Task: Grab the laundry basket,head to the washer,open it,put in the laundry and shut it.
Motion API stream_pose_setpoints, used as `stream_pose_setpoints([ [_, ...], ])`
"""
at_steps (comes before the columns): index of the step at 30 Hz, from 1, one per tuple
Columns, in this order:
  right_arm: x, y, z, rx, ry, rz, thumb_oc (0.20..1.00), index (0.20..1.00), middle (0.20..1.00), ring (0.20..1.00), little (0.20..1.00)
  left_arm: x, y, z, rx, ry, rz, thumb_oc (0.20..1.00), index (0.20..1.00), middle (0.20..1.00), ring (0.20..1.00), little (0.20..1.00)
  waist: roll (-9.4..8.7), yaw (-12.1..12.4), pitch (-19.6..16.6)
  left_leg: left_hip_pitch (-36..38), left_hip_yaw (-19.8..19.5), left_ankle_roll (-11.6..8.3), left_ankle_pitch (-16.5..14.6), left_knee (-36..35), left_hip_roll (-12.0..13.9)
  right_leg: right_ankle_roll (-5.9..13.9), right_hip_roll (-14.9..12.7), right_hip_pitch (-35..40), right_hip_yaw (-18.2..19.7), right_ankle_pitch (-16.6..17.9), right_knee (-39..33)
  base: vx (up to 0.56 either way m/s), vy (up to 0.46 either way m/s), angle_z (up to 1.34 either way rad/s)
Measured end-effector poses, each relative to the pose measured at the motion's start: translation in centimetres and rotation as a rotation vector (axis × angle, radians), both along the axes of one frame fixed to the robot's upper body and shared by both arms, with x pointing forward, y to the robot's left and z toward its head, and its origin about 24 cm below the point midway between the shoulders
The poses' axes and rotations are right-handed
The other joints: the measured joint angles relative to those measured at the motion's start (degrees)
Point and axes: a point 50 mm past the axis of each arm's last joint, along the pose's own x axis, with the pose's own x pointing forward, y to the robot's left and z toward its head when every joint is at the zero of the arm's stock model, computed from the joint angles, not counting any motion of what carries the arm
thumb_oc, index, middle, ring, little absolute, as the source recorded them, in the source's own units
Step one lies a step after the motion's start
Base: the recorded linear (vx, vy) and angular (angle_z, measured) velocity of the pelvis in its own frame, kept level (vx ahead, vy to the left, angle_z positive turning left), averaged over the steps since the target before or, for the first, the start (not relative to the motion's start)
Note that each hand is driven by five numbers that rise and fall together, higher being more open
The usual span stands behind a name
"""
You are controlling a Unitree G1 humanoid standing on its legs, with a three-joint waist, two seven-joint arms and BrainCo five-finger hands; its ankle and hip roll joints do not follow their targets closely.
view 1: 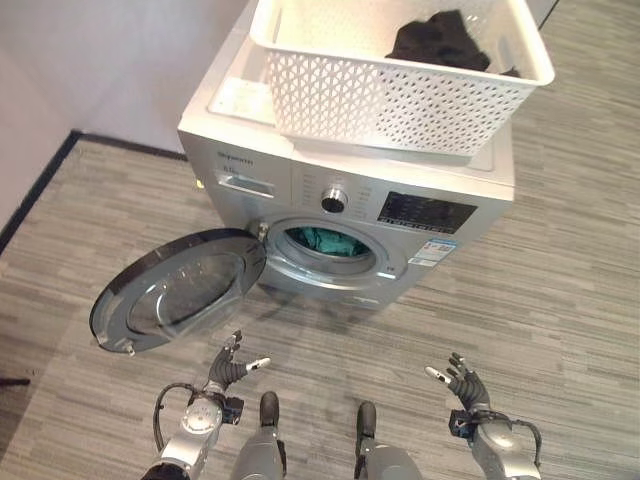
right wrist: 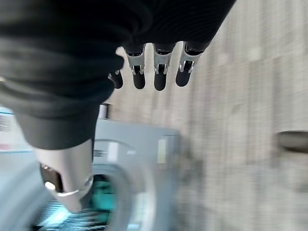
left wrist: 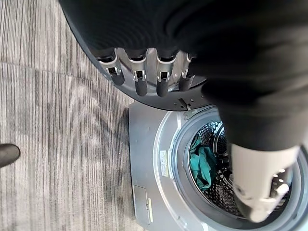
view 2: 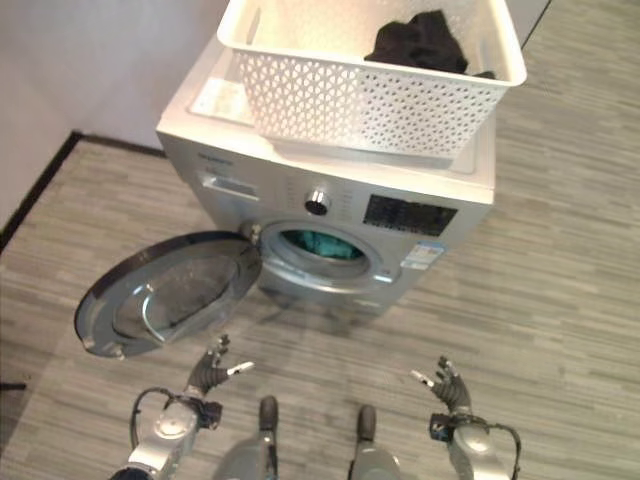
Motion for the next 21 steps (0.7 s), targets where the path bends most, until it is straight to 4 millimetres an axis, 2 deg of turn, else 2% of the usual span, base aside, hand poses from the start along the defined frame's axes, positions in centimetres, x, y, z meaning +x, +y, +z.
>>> stream_pose_setpoints([
  [1, 0.0, -1.0, 0.7, 0.009, -0.044, -0.067, 1.0, 1.0, 1.0, 1.0, 1.0, -0.3, -0.1, -0.2, -0.003, 0.008, 0.001, 1.0, 1.0, 1.0, 1.0, 1.0, 0.72, -0.3, -0.8, 0.9, 0.6, 0.23, -0.3, -0.2, -0.2, 0.03, -0.4, -0.1, -0.2, 0.0, 1.7, 0.23, 0.332, -0.24],
  [2, 0.2, -2.3, 1.8, 0.003, -0.096, -0.143, 1.0, 1.0, 1.0, 1.0, 1.0, -0.1, -0.2, -0.3, 0.007, 0.016, -0.011, 1.0, 1.0, 1.0, 1.0, 1.0, 1.46, -0.5, -0.8, 2.4, 2.7, 2.59, -2.1, 1.0, -0.7, 0.52, -1.5, -0.7, 0.1, -0.4, 6.5, 0.24, 0.456, -0.1],
  [3, 0.2, -3.0, 2.6, -0.012, -0.125, -0.171, 1.0, 1.0, 1.0, 1.0, 1.0, -0.2, -0.3, -0.5, 0.013, 0.027, -0.016, 1.0, 1.0, 1.0, 1.0, 1.0, 2.42, -1.2, -1.4, 2.6, 3.0, 3.3, -2.6, 2.0, -0.5, 0.52, -1.8, -1.4, 0.1, -0.4, 9.1, 0.15, 0.339, -0.1],
  [4, 0.3, -4.0, 4.0, -0.039, -0.183, -0.201, 1.0, 1.0, 1.0, 1.0, 1.0, -0.5, -0.4, -0.7, 0.015, 0.035, -0.019, 1.0, 1.0, 1.0, 1.0, 1.0, 4.08, -2.3, -3.0, 3.7, 3.5, 3.15, -3.0, 3.0, -1.0, 0.89, -2.2, -3.3, 0.0, -0.6, 15.1, 0.12, 0.314, 0.02],
  [5, 0.4, -4.5, 5.0, -0.051, -0.229, -0.227, 1.0, 1.0, 1.0, 1.0, 1.0, -0.4, -0.5, -0.8, 0.017, 0.037, -0.022, 1.0, 1.0, 1.0, 1.0, 1.0, 3.85, -2.8, -2.8, 2.7, 3.5, 4.57, -4.2, 6.1, -1.4, 1.98, -3.8, -4.9, 0.6, -2.0, 20.4, 0.09, 0.161, 0.08],
  [6, 0.5, -5.0, 6.1, -0.076, -0.279, -0.239, 1.0, 1.0, 1.0, 1.0, 1.0, -0.4, -0.8, -0.9, 0.007, 0.038, -0.02, 1.0, 1.0, 1.0, 1.0, 1.0, 5.25, -3.2, -2.9, 2.7, 3.3, 5.17, -5.0, 6.1, -0.7, 2.1, -3.7, -6.6, 0.8, -2.9, 25.0, 0.15, 0.207, 0.26],
  [7, 0.7, -5.5, 7.9, -0.098, -0.365, -0.308, 1.0, 1.0, 1.0, 1.0, 1.0, -0.6, -0.7, -1.0, 0.01, 0.049, -0.017, 1.0, 1.0, 1.0, 1.0, 1.0, 5.54, -3.7, -3.8, 2.8, 2.8, 6.2, -6.2, 6.9, -2.2, 1.26, -4.1, -10.5, 3.5, -1.4, 33.8, 0.22, 0.141, 0.35],
  [8, 0.9, -5.8, 10.1, -0.131, -0.463, -0.374, 1.0, 1.0, 1.0, 1.0, 1.0, -0.9, -0.7, -1.2, 0.022, 0.06, -0.03, 1.0, 1.0, 1.0, 1.0, 1.0, 6.19, -3.7, -4.1, 3.1, 2.7, 6.19, -6.2, 5.2, -2.3, 0.1, -3.6, -12.2, 4.6, 1.6, 35.7, 0.16, 0.075, 0.29],
  [9, 0.9, -5.9, 11.7, -0.155, -0.533, -0.41, 1.0, 1.0, 1.0, 1.0, 1.0, -1.0, -0.8, -1.2, 0.031, 0.06, -0.041, 1.0, 1.0, 1.0, 1.0, 1.0, 6.96, -3.6, -4.5, 4.0, 2.6, 6.25, -6.2, 3.2, -2.4, -0.27, -3.4, -12.7, 4.8, 2.8, 35.6, 0.18, 0.016, 0.26],
  [10, 0.6, -6.1, 14.9, -0.219, -0.68, -0.46, 1.0, 1.0, 1.0, 1.0, 1.0, -1.8, -0.8, -1.5, 0.04, 0.077, -0.047, 1.0, 1.0, 1.0, 1.0, 1.0, 8.08, -3.8, -4.5, 4.8, 1.6, 8.16, -4.9, 0.3, -2.2, 0.24, -2.0, -13.0, 5.3, -0.1, 34.8, 0.17, -0.079, 0.23],
  [11, 0.9, -6.1, 17.6, -0.255, -0.811, -0.491, 1.0, 1.0, 1.0, 1.0, 1.0, -2.3, -0.5, -1.7, 0.057, 0.091, -0.048, 1.0, 1.0, 1.0, 1.0, 1.0, 7.71, -3.7, -4.2, 4.9, 1.1, 8.81, -3.4, 0.1, -1.9, 0.75, -1.1, -13.1, 5.3, -2.8, 34.7, 0.24, -0.123, 0.15],
  [12, 1.0, -6.0, 20.3, -0.273, -0.933, -0.524, 1.0, 1.0, 1.0, 1.0, 1.0, -2.8, -0.4, -2.0, 0.063, 0.115, -0.044, 1.0, 1.0, 1.0, 1.0, 1.0, 7.23, -3.2, -4.1, 4.9, 0.4, 7.8, -2.3, 0.4, -1.9, 0.94, 0.0, -12.4, 6.1, -5.8, 30.7, 0.23, -0.146, 0.02],
  [13, 0.9, -5.6, 22.7, -0.292, -1.057, -0.532, 1.0, 1.0, 1.0, 1.0, 1.0, -3.3, -0.3, -2.3, 0.065, 0.135, -0.041, 1.0, 1.0, 1.0, 1.0, 1.0, 6.7, -3.1, -3.9, 4.8, 0.0, 7.74, -1.9, 0.7, -2.0, 1.23, 0.5, -11.3, 6.4, -6.9, 24.6, 0.12, -0.08, -0.02],
  [14, 0.8, -5.4, 23.8, -0.31, -1.113, -0.536, 1.0, 1.0, 1.0, 1.0, 1.0, -3.4, -0.4, -2.3, 0.065, 0.142, -0.043, 1.0, 1.0, 1.0, 1.0, 1.0, 6.35, -3.1, -3.9, 4.8, -0.4, 7.71, -1.9, 0.8, -2.1, 1.07, 0.6, -10.9, 6.6, -7.1, 22.1, 0.12, -0.073, 0.3],
  [15, 0.6, -5.1, 25.3, -0.349, -1.188, -0.53, 1.0, 1.0, 1.0, 1.0, 1.0, -3.3, -0.6, -2.4, 0.062, 0.144, -0.044, 1.0, 1.0, 1.0, 1.0, 1.0, 5.7, -3.4, -3.9, 4.6, -2.0, 7.72, -1.9, 0.7, -2.4, 1.42, 1.2, -10.0, 8.2, -6.9, 15.4, 0.1, -0.051, 0.77],
  [16, 0.5, -4.8, 26.4, -0.394, -1.228, -0.521, 1.0, 1.0, 1.0, 1.0, 1.0, -3.0, -0.8, -2.3, 0.064, 0.136, -0.052, 1.0, 1.0, 1.0, 1.0, 1.0, 4.2, -4.4, -3.7, 4.8, -4.2, 7.7, -1.9, 0.6, -2.8, 2.61, 1.4, -9.2, 11.3, -5.7, 8.7, 0.22, -0.142, 0.92],
  [17, 0.3, -4.3, 27.5, -0.419, -1.279, -0.509, 1.0, 1.0, 1.0, 1.0, 1.0, -2.8, -1.0, -2.3, 0.066, 0.138, -0.061, 1.0, 1.0, 1.0, 1.0, 1.0, 3.98, -4.5, -3.5, 4.8, -5.4, 7.52, -2.0, 0.6, -2.9, 3.55, 1.1, -8.8, 13.5, -4.4, 4.0, 0.16, -0.101, 0.74],
  [19, -0.1, -3.5, 29.2, -0.453, -1.368, -0.491, 1.0, 1.0, 1.0, 1.0, 1.0, -2.6, -1.3, -2.4, 0.087, 0.141, -0.086, 1.0, 1.0, 1.0, 1.0, 1.0, 3.55, -5.2, -3.4, 4.8, -8.0, 6.75, -2.4, 0.9, -3.1, 3.11, 0.1, -8.7, 13.6, -2.1, 1.4, 0.14, -0.105, 0.8],
  [21, -0.3, -3.2, 29.2, -0.46, -1.375, -0.476, 1.0, 1.0, 1.0, 1.0, 1.0, -2.8, -0.9, -2.5, 0.103, 0.149, -0.091, 1.0, 1.0, 1.0, 1.0, 1.0, 0.16, -5.5, -4.6, 6.6, -10.4, 3.01, -2.4, -0.2, -4.8, 2.77, -2.1, -5.8, 12.9, -3.4, 0.7, 0.16, -0.169, 1.04],
])
